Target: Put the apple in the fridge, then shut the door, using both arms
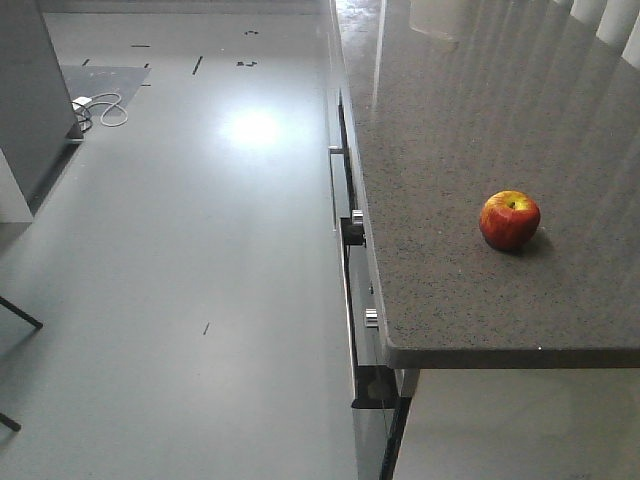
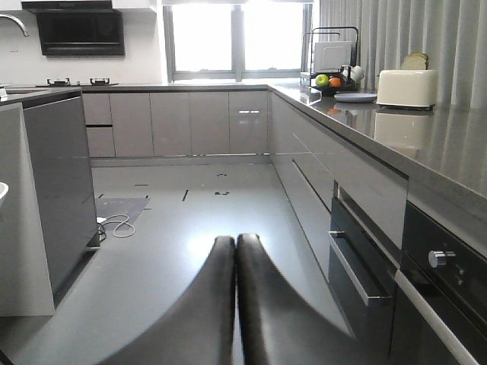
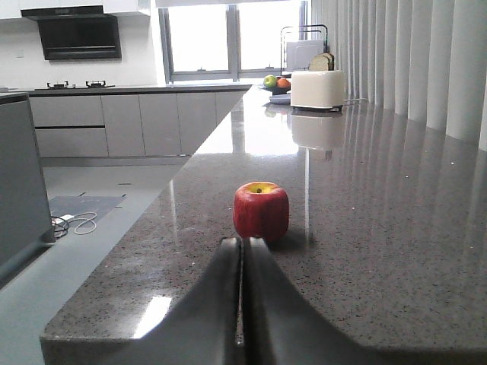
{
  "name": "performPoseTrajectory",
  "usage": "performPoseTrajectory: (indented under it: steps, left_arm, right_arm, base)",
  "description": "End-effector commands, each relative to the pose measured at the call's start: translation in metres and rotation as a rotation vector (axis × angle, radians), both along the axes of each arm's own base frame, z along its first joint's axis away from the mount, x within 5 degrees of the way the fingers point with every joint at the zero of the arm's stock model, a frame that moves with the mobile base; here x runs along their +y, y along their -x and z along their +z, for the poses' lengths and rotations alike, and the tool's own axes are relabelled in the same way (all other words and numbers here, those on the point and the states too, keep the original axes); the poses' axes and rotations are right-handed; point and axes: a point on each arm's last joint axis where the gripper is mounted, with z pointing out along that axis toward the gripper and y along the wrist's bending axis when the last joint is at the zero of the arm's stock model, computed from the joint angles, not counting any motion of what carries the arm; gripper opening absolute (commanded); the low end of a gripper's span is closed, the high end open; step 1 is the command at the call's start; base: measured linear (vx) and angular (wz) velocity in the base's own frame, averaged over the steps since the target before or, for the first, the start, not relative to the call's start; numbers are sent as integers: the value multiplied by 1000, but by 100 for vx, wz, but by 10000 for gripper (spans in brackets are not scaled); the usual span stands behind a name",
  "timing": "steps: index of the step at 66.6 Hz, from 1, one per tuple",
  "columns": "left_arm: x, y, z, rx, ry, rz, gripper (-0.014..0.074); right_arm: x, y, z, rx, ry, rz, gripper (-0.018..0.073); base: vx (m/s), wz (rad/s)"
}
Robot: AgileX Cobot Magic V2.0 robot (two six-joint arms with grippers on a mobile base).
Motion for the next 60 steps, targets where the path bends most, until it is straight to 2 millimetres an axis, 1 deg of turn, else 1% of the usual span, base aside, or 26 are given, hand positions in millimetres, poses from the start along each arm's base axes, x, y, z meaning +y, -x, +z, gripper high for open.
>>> performPoseTrajectory:
  steps: [1, 17, 21, 26, 30, 35, 40, 44, 49, 58, 60]
  left_arm:
    - [0, 3, 13, -107, 10, 0, -6]
    - [0, 3, 13, -107, 10, 0, -6]
    - [0, 3, 13, -107, 10, 0, -6]
    - [0, 3, 13, -107, 10, 0, -6]
    - [0, 3, 13, -107, 10, 0, -6]
    - [0, 3, 13, -107, 10, 0, -6]
    - [0, 3, 13, -107, 10, 0, -6]
    - [0, 3, 13, -107, 10, 0, -6]
    - [0, 3, 13, -107, 10, 0, -6]
    - [0, 3, 13, -107, 10, 0, -6]
    - [0, 3, 13, -107, 10, 0, -6]
  right_arm:
    - [0, 1, 9, -86, 12, -6, -3]
    - [0, 2, 13, -133, 9, -7, -3]
    - [-1, 3, 16, -168, -1, -7, -3]
    - [-1, 5, 25, -241, -15, -8, -3]
    - [-1, 7, 36, -256, -11, -8, -3]
    - [-1, 7, 50, -199, 15, -8, -3]
    - [-1, 8, 72, -122, 37, -10, -3]
    - [-1, 6, 86, -41, 57, -14, -3]
    - [-1, 4, 103, 20, 66, -17, -3]
    - [-2, -9, 125, 195, 87, -21, 1]
    - [-1, -13, 126, 249, 89, -21, 3]
  base:
    - [0, 0]
    - [0, 0]
    - [0, 0]
    - [0, 0]
    - [0, 0]
    - [0, 0]
    - [0, 0]
    - [0, 0]
    - [0, 0]
    - [0, 0]
    - [0, 0]
